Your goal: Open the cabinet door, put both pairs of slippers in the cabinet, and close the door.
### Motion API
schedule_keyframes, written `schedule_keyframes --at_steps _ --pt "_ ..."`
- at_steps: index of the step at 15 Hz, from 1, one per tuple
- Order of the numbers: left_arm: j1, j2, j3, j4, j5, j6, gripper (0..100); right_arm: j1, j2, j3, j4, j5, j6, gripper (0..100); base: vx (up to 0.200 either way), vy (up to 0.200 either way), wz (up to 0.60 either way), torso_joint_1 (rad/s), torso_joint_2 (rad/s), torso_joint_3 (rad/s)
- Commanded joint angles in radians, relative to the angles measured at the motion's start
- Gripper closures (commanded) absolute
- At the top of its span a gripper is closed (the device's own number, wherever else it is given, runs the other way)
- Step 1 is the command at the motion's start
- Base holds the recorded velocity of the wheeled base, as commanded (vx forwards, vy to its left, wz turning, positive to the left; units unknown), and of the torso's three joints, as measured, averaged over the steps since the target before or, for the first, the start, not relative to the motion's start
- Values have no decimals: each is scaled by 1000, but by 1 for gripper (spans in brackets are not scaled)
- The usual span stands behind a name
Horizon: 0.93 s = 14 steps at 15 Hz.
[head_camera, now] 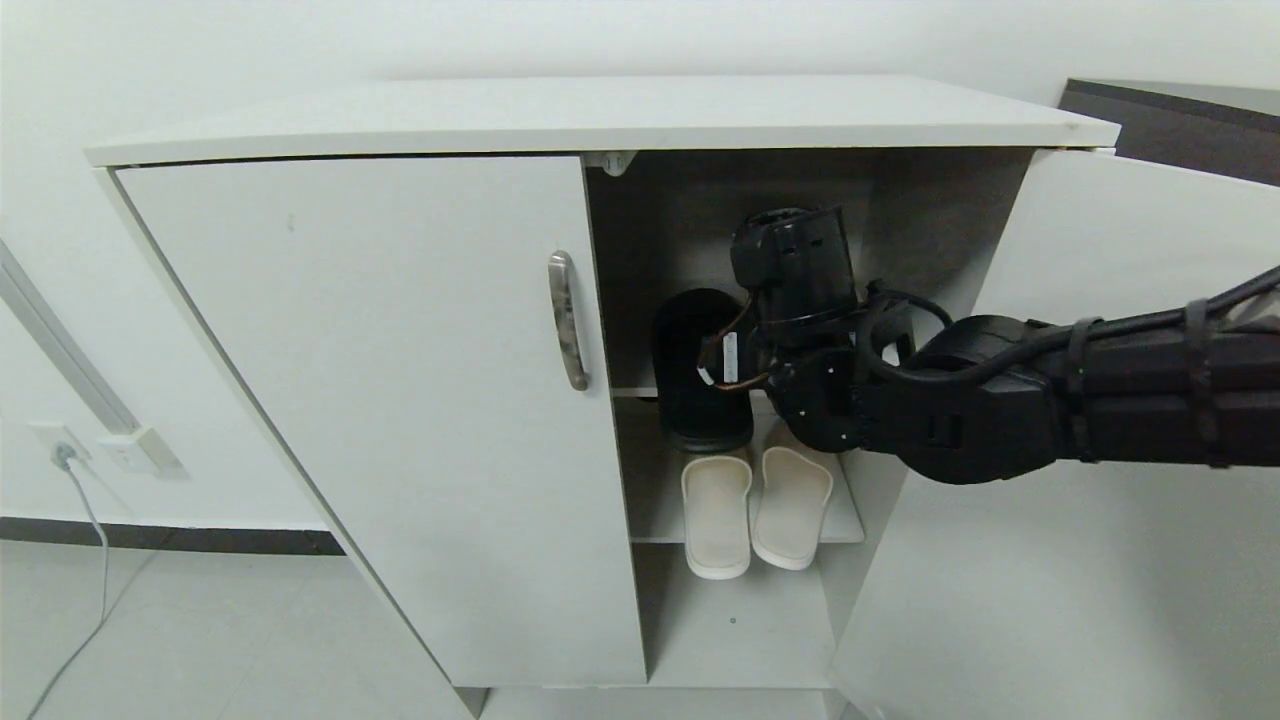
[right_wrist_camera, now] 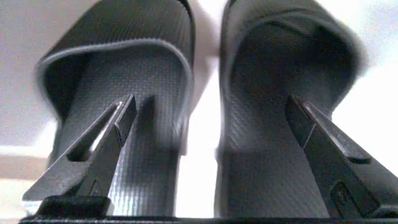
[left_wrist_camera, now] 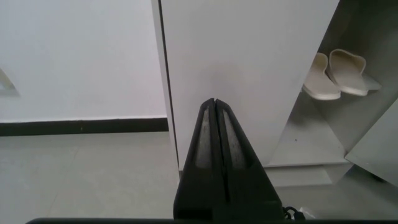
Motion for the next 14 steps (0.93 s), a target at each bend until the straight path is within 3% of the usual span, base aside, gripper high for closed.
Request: schedule_keyframes --at_steps 1,6,11,12,14 --pt "0 1 0 0 0 0 100 8 -50 36 -12 0 1 0 0 0 0 0 0 0" --pt "0 1 0 0 0 0 100 57 -186 227 -47 36 31 0 0 0 0 0 0 0" --pt "0 1 -1 0 0 2 100 169 -418 637 -282 172 24 0 0 0 0 0 0 0" --pt "0 1 0 0 -2 2 100 175 -427 671 -319 174 23 100 0 0 0 0 0 0" --pt "0 1 -1 0 -2 2 100 181 -433 711 -370 171 17 100 0 0 0 0 0 0"
